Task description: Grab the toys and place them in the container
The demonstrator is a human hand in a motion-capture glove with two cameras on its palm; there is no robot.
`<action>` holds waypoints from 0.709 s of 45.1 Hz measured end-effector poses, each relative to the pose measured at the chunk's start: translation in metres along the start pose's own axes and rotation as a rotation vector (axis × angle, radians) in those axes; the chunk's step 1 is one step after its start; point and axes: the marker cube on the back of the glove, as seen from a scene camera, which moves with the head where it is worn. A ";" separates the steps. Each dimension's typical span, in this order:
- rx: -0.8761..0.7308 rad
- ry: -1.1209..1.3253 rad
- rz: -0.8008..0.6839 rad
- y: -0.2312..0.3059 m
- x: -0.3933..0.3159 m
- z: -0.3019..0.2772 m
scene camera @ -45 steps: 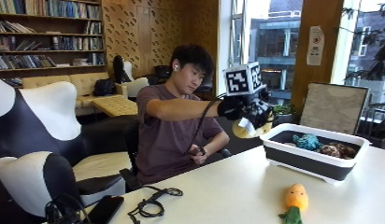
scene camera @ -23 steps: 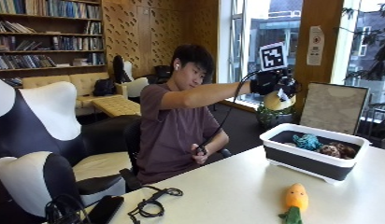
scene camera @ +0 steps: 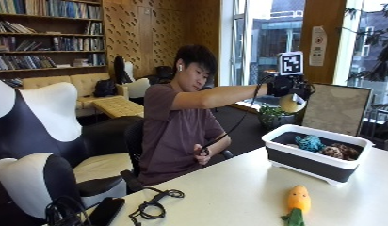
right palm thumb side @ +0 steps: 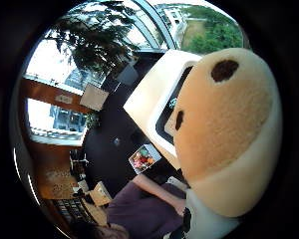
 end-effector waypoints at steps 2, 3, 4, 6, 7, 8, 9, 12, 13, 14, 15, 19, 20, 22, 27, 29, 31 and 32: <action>-0.013 -0.009 -0.036 0.002 -0.004 0.002; -0.022 0.000 -0.018 0.002 -0.004 0.003; -0.034 0.006 0.004 0.001 -0.005 0.005; -0.065 0.006 0.026 0.002 -0.006 0.009; -0.088 0.016 0.040 0.002 -0.004 0.012; -0.116 0.041 0.067 0.003 0.000 0.016; -0.142 0.081 0.107 0.002 0.006 0.020; -0.168 0.179 0.205 0.002 0.023 0.026; -0.159 0.175 0.202 0.003 0.025 0.025; -0.146 0.159 0.186 0.004 0.027 0.023; -0.134 0.144 0.169 0.005 0.030 0.020; -0.104 0.078 0.089 0.011 0.044 0.007; -0.099 0.051 0.059 0.013 0.047 0.003; -0.090 0.015 0.030 0.016 0.053 -0.004; -0.074 -0.017 0.048 0.023 0.084 -0.018; -0.077 0.027 0.082 0.026 0.106 -0.020; -0.087 0.021 0.077 0.029 0.121 -0.021; -0.094 0.007 0.058 0.031 0.128 -0.022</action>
